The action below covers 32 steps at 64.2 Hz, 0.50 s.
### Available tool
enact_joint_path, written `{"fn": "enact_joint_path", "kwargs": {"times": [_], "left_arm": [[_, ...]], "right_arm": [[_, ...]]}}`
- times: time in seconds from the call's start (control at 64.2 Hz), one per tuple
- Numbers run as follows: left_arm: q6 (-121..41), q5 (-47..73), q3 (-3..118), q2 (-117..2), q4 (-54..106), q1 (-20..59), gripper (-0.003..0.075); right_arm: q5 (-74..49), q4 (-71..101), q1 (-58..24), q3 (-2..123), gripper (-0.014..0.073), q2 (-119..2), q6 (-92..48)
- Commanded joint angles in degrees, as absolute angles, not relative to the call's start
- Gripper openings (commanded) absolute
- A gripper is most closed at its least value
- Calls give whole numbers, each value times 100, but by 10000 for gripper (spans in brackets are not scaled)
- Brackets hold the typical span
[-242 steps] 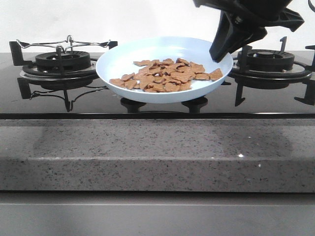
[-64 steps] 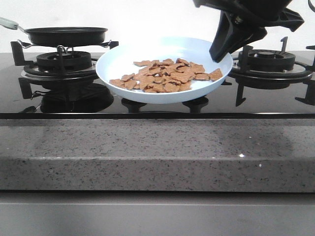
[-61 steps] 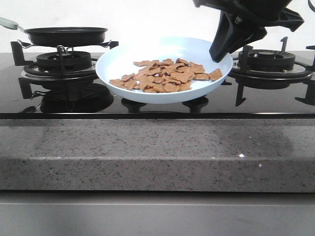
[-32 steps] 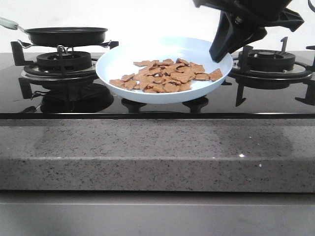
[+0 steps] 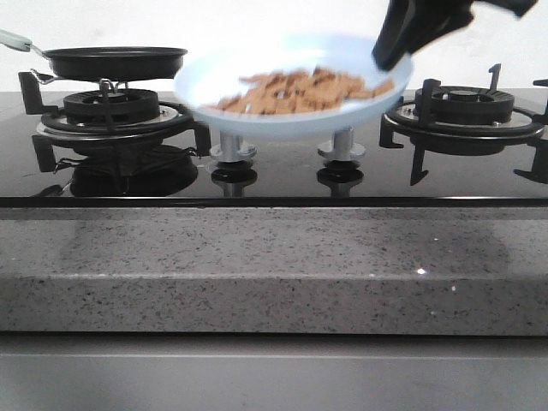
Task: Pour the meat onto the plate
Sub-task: 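Carry the plate with the right gripper back between the burners and release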
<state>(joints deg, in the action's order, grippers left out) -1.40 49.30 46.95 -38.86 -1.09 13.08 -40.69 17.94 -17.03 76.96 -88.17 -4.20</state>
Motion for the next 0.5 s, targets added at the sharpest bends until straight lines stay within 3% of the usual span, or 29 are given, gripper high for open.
{"fn": "enact_joint_path", "kwargs": {"times": [0.0, 0.234, 0.483], "left_arm": [[-76, 4472, 4837, -3874, -131, 1355, 459], [-76, 4308, 4837, -3874, -131, 1355, 459], [-76, 4208, 4837, -3874, -131, 1355, 459]], "right_arm": [[-3992, 2019, -1432, 8285, -68, -8655, -471], [-4394, 2365, -858, 9339, -68, -9410, -471], [-4875, 2467, -852, 10511, -68, -10578, -471]]}}
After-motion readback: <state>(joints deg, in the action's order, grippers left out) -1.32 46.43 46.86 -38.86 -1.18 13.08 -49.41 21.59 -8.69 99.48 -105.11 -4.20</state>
